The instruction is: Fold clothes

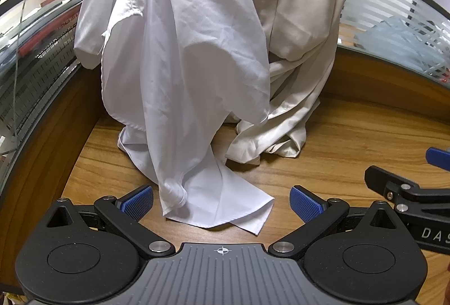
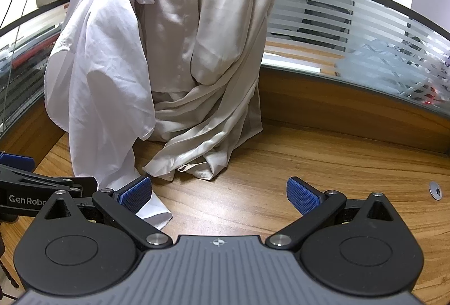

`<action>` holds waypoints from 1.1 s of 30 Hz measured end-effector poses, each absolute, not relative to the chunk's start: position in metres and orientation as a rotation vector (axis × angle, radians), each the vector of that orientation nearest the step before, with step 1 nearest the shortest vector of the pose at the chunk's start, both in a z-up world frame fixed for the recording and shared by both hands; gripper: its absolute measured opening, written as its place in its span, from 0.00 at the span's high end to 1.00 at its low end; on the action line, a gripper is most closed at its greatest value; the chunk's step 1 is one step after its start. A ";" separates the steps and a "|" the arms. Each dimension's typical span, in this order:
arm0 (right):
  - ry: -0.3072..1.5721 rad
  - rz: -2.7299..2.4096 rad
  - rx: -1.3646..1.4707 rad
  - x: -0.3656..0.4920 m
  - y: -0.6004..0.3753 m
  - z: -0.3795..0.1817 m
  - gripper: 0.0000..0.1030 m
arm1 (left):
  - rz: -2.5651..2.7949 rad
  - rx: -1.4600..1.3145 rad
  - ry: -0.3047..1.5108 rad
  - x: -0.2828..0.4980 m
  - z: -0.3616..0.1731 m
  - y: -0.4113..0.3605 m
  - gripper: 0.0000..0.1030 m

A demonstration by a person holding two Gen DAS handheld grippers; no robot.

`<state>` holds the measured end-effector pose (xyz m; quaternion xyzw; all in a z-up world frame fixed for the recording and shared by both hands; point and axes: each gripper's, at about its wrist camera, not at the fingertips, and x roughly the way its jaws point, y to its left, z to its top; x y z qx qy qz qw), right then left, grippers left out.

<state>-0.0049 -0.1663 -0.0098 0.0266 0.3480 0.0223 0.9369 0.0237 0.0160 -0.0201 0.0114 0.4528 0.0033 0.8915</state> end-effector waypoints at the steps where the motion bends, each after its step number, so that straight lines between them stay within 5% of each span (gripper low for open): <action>1: 0.707 0.044 0.049 -0.002 -0.166 -0.010 0.00 | 0.006 0.024 0.944 0.025 -0.022 0.017 0.00; 28: 0.683 0.050 0.059 0.232 -0.199 -0.024 0.01 | 0.055 -0.009 1.020 0.073 -0.061 0.057 0.00; 32: 0.673 0.076 0.070 0.253 -0.199 -0.024 0.20 | 0.050 -0.005 1.022 0.074 -0.062 0.057 0.00; 33: 0.672 0.082 0.068 0.256 -0.199 -0.024 0.31 | 0.049 -0.004 1.022 0.074 -0.063 0.057 0.00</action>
